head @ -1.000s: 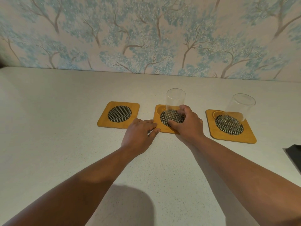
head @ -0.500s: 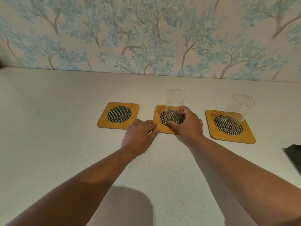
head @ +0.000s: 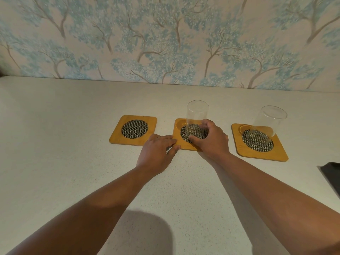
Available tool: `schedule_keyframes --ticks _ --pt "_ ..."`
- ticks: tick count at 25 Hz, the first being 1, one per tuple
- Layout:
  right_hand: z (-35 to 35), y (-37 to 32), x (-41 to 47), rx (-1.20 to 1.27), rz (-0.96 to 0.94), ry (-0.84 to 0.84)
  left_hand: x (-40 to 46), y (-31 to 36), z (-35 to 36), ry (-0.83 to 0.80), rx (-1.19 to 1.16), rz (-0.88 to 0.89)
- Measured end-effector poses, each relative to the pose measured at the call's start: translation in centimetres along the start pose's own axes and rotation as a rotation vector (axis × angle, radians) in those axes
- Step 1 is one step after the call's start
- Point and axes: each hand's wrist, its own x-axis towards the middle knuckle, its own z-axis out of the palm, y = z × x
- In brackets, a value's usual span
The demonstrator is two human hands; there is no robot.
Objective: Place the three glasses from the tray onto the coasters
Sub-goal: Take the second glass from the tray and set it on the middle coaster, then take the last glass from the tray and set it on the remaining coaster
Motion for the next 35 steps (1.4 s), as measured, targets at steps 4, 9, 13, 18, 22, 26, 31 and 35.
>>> schedule_keyframes --ticks 4,9,13,18,22,26,31,35 --pt "-0.2 -0.3 -0.1 -0.008 -0.002 -0.012 0.0 -0.1 0.1 0.007 0.003 0.019" --pt "-0.7 -0.7 -0.9 0.100 -0.001 0.041 0.1 -0.2 0.1 0.006 -0.002 0.037" --pt "-2.2 -1.1 -3.1 0.148 0.031 0.095 -0.2 0.2 -0.1 0.097 0.045 0.177" --pt "-7.3 -0.6 -7.3 0.145 0.006 0.102 -0.8 1.9 -0.3 0.160 0.226 0.546" --pt "-13.3 1.3 -10.1 0.150 0.043 0.211 -1.3 7.7 1.3 0.100 0.174 0.762" --pt "-19.6 5.3 -13.0 0.086 0.075 0.311 -2.3 18.2 3.8 0.003 -0.056 0.695" --pt "-28.1 12.2 -16.1 -0.125 0.163 0.378 -2.8 29.3 8.0 -0.245 -0.229 0.538" --pt "-33.8 17.6 -17.8 -0.400 0.214 0.274 -2.5 35.4 11.6 -0.356 -0.477 0.269"
